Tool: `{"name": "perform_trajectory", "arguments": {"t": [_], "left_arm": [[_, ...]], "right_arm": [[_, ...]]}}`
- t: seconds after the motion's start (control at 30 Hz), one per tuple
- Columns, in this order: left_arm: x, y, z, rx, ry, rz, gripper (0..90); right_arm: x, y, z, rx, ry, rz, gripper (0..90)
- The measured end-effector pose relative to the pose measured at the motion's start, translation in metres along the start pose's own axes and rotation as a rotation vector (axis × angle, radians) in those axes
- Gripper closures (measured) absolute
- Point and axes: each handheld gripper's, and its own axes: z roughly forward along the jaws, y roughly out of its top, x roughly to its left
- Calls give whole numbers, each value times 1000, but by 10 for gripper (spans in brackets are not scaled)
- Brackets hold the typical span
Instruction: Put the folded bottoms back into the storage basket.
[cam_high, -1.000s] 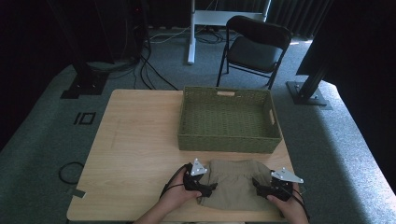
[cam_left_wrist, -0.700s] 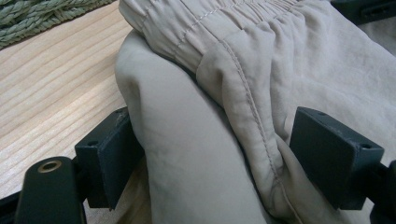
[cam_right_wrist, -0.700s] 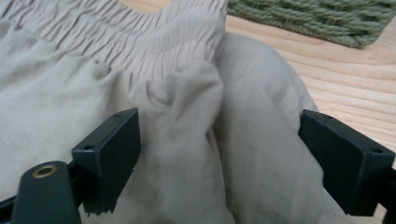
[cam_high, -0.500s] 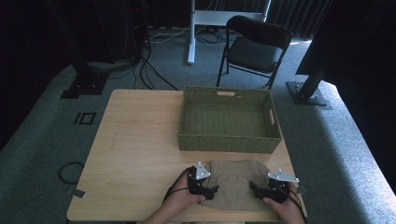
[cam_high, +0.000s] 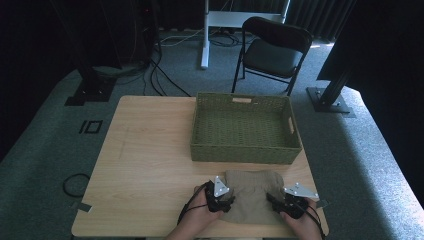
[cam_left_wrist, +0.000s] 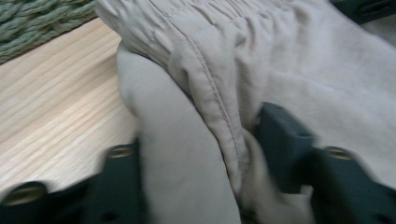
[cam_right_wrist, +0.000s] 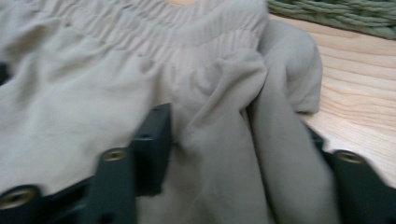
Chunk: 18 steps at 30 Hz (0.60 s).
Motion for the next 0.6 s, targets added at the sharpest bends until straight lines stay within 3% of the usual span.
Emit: {"name": "perform_trajectory", "arguments": {"t": [0.13,0.2,0.47,0.6], "left_arm": [[3,1,1,-2,-38,-19,716],[8,1,1,-4,-68,-36,737],[17,6,-1,4,-129,-89,752],[18,11,-8,-2,-133,-55,752]], "right_arm": [[4,4,-1,31,29,1,684],[4,9,-3,63,36,-7,744],[-2,18,-4,87,58,13,790],[-2,23,-10,83,70,19,793]]}}
